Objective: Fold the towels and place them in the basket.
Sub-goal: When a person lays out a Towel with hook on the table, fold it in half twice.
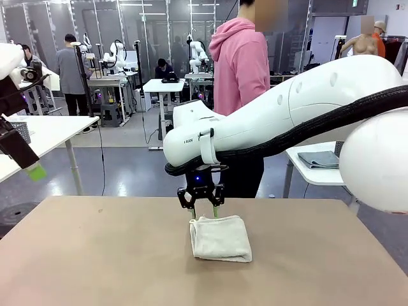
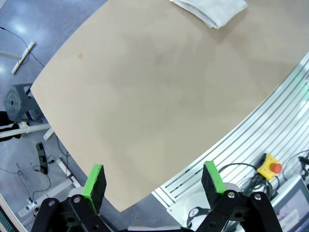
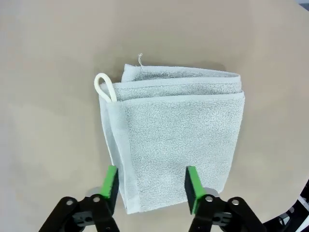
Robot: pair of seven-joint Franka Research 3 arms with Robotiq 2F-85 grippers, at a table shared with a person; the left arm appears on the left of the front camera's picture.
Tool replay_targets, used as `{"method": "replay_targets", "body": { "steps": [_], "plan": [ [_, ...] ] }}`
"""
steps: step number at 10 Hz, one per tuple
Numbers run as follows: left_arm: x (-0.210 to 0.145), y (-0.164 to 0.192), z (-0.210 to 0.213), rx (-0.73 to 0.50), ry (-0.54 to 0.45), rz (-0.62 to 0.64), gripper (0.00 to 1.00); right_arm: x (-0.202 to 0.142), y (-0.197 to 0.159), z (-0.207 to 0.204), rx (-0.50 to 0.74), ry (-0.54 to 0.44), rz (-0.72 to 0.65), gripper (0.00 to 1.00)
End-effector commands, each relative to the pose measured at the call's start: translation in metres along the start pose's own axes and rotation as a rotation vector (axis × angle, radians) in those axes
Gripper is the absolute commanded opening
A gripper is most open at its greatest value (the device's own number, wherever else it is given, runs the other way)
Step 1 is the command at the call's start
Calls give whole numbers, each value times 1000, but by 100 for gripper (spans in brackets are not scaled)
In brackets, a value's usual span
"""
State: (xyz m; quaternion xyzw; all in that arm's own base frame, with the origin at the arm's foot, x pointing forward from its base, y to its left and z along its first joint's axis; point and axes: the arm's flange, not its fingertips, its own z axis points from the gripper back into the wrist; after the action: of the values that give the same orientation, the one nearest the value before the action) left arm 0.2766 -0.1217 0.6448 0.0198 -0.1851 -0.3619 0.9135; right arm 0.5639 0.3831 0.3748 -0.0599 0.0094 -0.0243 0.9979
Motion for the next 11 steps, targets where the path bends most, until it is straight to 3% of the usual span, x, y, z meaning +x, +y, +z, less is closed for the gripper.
{"method": "replay_targets", "body": {
  "steps": [1, 11],
  "plan": [
    [1, 1, 3, 17, 3, 3, 100, -2, 5, 0, 9, -1, -49, 100],
    [1, 1, 3, 17, 3, 3, 100, 0, 3, 1, 12, -1, -11, 100]
  ]
}}
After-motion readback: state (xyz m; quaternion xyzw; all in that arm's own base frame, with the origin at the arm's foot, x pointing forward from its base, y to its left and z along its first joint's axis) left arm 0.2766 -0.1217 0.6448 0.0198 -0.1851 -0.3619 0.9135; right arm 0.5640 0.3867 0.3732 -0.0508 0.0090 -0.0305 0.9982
